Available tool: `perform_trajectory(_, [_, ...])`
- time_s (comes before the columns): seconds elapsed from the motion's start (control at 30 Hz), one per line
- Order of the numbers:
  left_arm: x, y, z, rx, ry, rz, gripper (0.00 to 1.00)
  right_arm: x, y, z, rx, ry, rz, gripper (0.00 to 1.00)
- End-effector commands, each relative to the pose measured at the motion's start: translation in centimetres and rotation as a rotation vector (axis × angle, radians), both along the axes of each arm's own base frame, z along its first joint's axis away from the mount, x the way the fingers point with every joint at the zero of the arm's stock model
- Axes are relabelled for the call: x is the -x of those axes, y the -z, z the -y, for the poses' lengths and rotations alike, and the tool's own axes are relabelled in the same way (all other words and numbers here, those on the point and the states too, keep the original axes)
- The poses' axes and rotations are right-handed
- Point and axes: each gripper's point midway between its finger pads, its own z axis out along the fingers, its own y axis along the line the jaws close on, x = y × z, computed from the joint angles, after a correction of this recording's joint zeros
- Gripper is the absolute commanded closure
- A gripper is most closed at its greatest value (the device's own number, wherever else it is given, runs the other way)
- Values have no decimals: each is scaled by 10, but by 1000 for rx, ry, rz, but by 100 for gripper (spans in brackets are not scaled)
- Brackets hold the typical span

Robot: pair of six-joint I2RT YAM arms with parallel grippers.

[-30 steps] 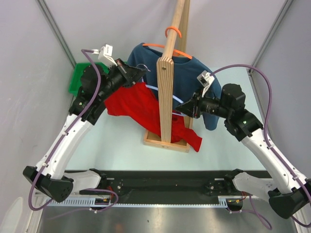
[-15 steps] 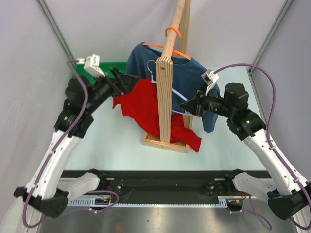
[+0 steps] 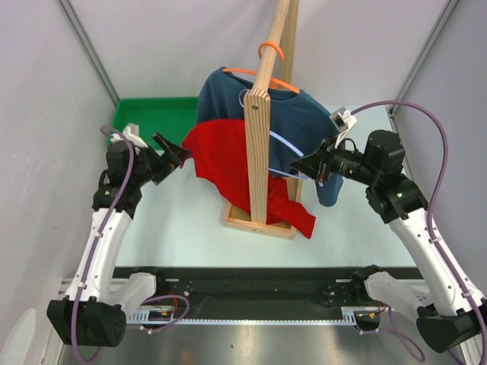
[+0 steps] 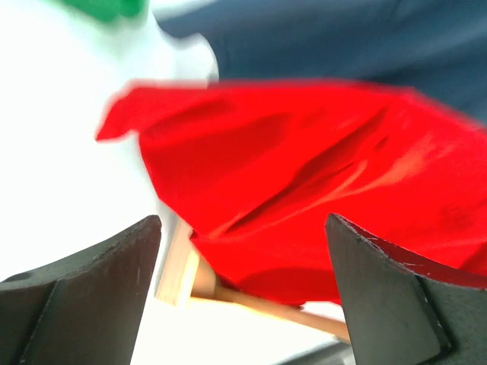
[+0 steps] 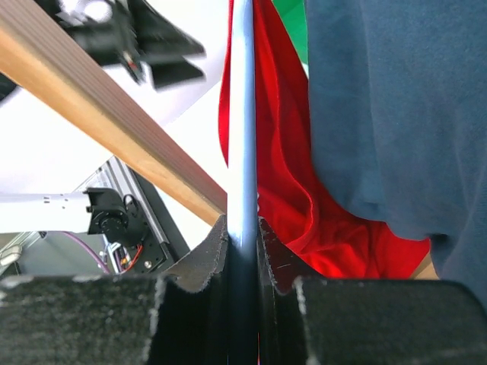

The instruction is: Remove the t-shirt from the hanger

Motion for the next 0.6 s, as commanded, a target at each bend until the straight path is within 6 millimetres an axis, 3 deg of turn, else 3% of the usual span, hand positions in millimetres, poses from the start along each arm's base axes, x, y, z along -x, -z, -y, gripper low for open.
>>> perform_trajectory(0.0, [16, -9, 30, 145, 157, 69, 7, 14, -55, 4, -69, -30, 157, 100])
perform_trajectory(0.07, [19, 8, 27, 154, 129, 59, 11, 15, -58, 4, -75, -33, 158, 100])
perform_trajectory(0.13, [26, 11, 28, 164, 133, 88, 11, 15, -60, 3, -87, -38, 152, 100])
perform_trajectory(0.27, [27, 39, 35, 206, 166, 79, 5, 19, -69, 3, -100, -61, 155, 100])
perform_trajectory(0.4, [23, 37, 47, 221, 239, 128, 5, 23, -70, 2, -104, -81, 149, 100])
perform_trajectory(0.57, [14, 56, 55, 206, 258, 76, 9, 27, -67, 2, -123, -85, 146, 100])
